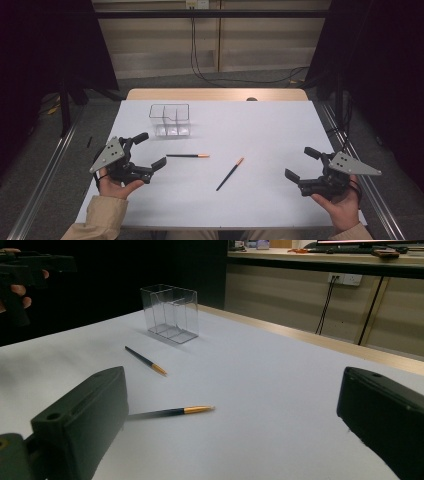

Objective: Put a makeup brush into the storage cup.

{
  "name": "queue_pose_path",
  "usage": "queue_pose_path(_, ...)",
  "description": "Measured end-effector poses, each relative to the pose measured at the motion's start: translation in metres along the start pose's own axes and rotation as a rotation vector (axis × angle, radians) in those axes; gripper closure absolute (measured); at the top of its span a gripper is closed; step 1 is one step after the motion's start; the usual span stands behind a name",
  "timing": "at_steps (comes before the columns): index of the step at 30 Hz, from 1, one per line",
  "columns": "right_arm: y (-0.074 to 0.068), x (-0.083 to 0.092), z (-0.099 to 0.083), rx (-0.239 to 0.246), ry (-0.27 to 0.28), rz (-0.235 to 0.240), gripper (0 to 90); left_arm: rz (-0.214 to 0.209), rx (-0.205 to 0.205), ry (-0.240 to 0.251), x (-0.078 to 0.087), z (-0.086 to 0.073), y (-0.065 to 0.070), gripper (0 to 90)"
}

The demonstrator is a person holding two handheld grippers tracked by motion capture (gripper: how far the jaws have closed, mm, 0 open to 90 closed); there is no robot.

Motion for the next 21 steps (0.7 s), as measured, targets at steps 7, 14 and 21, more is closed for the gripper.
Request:
queue_pose_path(7, -0.001, -0.001, -0.001, -0.002, -0.005, 0.006, 0.0, -0.005, -0.005, -0.014, -0.012, 0.001, -0.006, 1.2)
queue_pose_path(14, 0.000, 0.000, -0.001, -0.002, -0.003, 0.005, 0.0, -0.025, 0.010, -0.036, -0.026, 0.000, -0.010, 1.1)
queue_pose_path(21, -0.001, -0.001, -0.001, 0.005, -0.005, 0.012, 0.0, -0.042, 0.030, -0.035, -0.043, -0.001, -0.010, 1.0)
Point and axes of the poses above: each handheld gripper's, and its own axes: x roughly backward along the jaws, z roughly out of its top, y roughly to its right, the point moved 3 cm from there along -x, roughly forward along the jaws, and after that the axes turned 11 degrees about -z, right-handed, at the moved point
